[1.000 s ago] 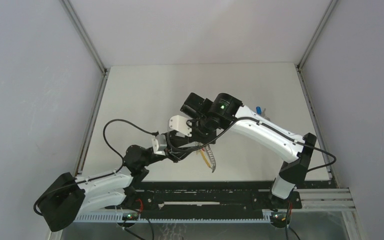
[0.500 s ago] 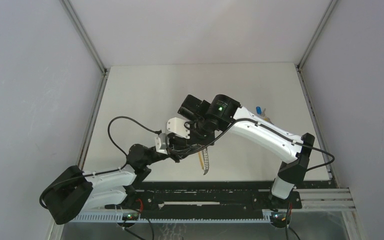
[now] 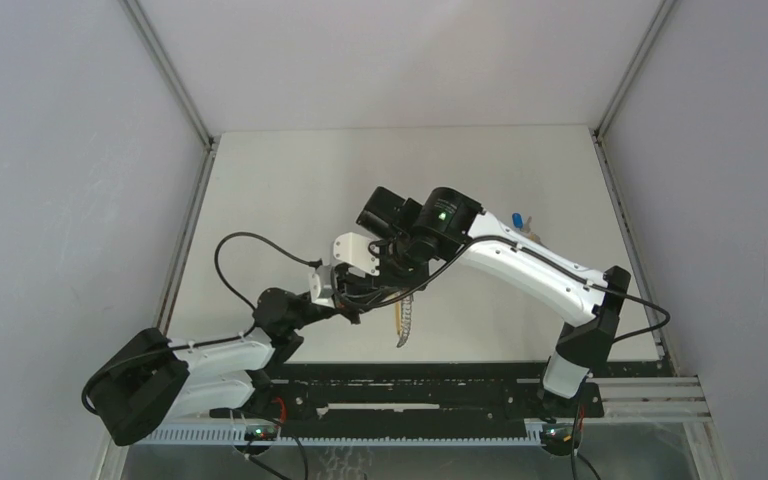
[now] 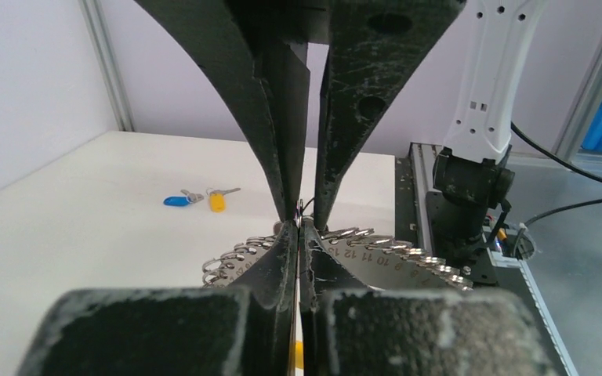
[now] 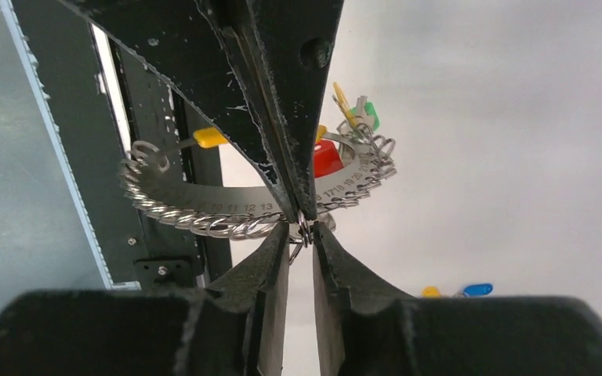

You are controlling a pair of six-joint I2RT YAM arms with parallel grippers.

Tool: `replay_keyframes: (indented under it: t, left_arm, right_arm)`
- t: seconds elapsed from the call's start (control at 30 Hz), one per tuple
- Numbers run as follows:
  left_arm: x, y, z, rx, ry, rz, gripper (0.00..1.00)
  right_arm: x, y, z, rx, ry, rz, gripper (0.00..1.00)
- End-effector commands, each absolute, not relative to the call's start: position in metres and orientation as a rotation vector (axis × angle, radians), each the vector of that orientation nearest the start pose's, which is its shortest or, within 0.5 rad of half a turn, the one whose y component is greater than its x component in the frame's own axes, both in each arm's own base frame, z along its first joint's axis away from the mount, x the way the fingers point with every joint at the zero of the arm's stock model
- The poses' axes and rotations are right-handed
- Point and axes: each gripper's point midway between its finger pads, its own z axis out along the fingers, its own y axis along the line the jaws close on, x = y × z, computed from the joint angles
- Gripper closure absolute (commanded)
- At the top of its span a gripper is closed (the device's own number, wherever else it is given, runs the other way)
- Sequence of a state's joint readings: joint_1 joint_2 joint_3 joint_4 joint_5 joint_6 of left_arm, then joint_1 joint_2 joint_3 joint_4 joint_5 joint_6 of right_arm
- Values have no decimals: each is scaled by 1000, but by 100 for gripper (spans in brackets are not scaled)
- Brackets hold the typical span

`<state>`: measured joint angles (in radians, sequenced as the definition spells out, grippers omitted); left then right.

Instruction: Put the keys on the keyring

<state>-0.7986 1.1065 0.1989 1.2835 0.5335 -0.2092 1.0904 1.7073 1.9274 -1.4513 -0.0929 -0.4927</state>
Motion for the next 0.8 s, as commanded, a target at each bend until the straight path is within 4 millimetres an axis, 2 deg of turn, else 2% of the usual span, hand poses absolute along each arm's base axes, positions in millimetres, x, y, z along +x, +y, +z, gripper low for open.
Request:
replay_keyframes:
  t: [0.0, 0.1, 0.13, 0.17, 0.2, 0.23, 0.37, 0.53, 0.77]
  left_arm:
    - [164, -285, 276, 727, 913, -1114, 100]
    - [163, -279, 284, 708, 878, -1092, 100]
    - [163, -277, 287, 698, 869, -1087, 100]
    - [162, -275, 290, 691, 857, -1084, 100]
    - [161, -273, 292, 686, 846, -1083, 100]
    - [160, -272, 294, 682, 840, -1082, 100]
    - [161, -266, 301, 650, 827, -1076, 100]
    - [157, -263, 310, 638, 801, -1084, 100]
    - [152, -264, 313, 659, 779, -1092, 100]
  right_arm:
    - [155, 303, 272, -1884, 1877, 451, 80]
    - [155, 304, 290, -1756, 1794, 620, 71]
    - [153, 305, 303, -1696, 1726, 694, 69]
    - [159, 305, 304, -1645, 1712, 730, 68]
    - [158, 299, 314, -1589, 1669, 784, 67]
    - [154, 297, 312, -1561, 1648, 871, 66]
    - [158, 286, 330, -1381, 1506, 1065, 64]
    - [161, 289, 327, -1304, 1440, 1091, 65]
    - [171, 303, 327, -1225, 1365, 1098, 64]
